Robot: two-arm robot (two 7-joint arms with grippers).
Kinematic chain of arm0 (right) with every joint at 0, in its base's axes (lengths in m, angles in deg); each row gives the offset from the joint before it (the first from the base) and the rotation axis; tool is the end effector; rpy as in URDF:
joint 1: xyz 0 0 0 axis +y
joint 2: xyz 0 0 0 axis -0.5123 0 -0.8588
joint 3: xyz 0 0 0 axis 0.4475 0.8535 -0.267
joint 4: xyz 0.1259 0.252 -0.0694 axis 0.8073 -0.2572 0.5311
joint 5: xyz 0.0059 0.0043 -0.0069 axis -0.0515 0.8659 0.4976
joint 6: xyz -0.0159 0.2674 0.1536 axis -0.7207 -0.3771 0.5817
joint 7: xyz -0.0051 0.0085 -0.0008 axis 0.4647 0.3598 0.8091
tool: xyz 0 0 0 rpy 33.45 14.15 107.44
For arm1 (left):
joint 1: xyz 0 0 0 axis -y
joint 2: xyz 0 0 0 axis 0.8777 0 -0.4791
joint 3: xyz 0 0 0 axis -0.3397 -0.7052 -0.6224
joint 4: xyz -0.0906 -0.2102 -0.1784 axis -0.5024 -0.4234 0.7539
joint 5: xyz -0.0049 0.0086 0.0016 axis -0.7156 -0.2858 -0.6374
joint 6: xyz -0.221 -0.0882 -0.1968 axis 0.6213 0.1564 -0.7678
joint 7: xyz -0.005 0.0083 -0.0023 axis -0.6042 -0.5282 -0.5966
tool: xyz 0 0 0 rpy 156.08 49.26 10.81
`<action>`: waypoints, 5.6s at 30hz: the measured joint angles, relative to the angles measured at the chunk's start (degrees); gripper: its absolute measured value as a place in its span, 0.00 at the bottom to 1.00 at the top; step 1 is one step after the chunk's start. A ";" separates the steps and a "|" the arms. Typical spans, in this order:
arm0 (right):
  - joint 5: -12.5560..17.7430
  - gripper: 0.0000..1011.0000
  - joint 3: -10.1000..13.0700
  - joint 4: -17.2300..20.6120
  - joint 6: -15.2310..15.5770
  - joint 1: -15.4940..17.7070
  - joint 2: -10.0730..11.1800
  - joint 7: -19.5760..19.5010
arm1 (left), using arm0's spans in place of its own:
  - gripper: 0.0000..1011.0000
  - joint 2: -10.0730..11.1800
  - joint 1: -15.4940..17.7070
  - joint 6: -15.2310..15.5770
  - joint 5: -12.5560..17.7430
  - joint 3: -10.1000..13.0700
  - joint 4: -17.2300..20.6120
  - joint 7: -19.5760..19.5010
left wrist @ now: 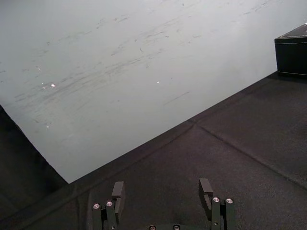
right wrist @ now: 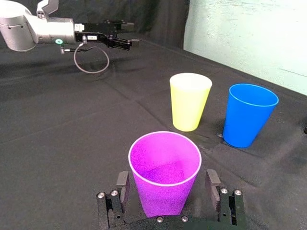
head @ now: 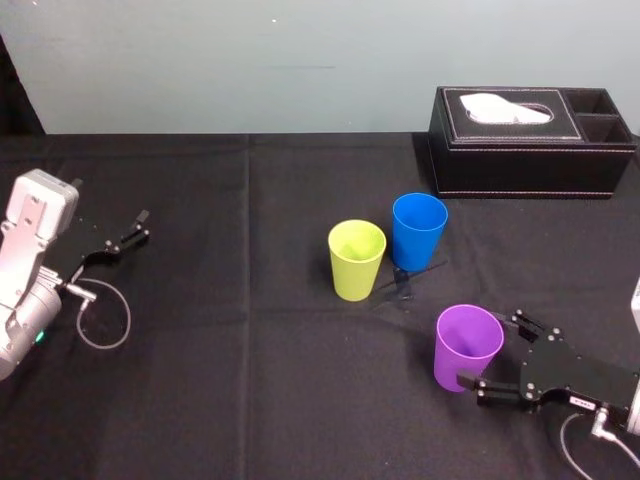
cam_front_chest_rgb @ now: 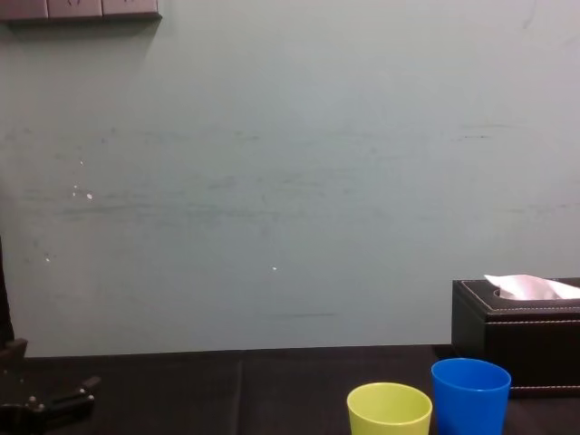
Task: Stack the three plastic cups sequentially using one hand.
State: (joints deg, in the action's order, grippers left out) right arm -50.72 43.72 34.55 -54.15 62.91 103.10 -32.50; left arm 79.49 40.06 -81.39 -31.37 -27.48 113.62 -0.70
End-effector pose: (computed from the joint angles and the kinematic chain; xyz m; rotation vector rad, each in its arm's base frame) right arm 0.2956 -0.1469 -0.3027 -0.2513 -0.0321 -0.5946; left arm 0.3580 0.0827 -0.3024 0.3046 -0.2850 1.2481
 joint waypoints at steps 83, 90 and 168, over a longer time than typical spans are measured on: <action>-5.87 0.72 -8.33 2.86 16.05 -21.20 -12.22 -11.08 | 1.00 0.00 0.00 0.00 0.00 0.00 0.00 0.00; -6.78 0.72 -9.19 0.35 15.55 -22.34 -13.96 -11.53 | 1.00 0.00 0.00 0.00 0.00 0.00 0.00 0.00; -10.11 0.99 -10.70 -6.28 13.97 -23.60 -17.39 -10.90 | 1.00 0.00 0.00 0.00 0.00 0.00 0.00 0.00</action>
State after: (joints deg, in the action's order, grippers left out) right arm -60.82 33.02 28.27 -40.18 39.31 85.71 -43.41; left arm 79.49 40.06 -81.39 -31.37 -27.48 113.62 -0.71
